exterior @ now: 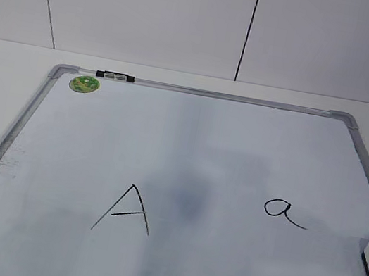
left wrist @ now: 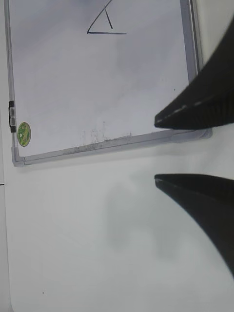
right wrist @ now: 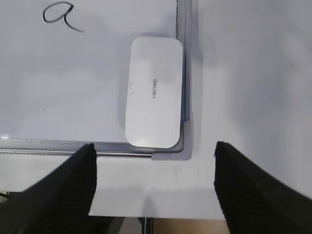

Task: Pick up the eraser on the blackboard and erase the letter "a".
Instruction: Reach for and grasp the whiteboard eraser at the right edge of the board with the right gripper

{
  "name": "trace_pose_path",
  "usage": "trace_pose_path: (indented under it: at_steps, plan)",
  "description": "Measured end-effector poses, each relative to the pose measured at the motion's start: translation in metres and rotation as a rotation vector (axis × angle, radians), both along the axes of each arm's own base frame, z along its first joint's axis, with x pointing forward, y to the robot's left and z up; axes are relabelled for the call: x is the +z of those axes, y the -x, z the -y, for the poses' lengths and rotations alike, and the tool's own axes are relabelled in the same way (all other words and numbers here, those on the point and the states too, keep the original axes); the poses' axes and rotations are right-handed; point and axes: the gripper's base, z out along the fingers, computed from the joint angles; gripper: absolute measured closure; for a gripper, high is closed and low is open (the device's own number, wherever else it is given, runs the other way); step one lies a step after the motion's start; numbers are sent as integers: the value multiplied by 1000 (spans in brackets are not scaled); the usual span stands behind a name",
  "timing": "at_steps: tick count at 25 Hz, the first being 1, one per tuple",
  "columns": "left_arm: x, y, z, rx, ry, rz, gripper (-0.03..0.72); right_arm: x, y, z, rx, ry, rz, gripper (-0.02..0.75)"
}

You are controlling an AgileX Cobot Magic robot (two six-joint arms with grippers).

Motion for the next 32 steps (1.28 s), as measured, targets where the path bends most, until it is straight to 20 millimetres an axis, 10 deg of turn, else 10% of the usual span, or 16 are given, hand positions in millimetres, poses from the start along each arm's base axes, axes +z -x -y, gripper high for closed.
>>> trace_pose_path:
  at_steps: [15,32]
  plan:
    - [0,0,0,0,0,0,453,-32,-59,-3,1,-11,-188,146]
    - [0,0,0,0,0,0,454,-37,-70,-4,1,-11,-167,146]
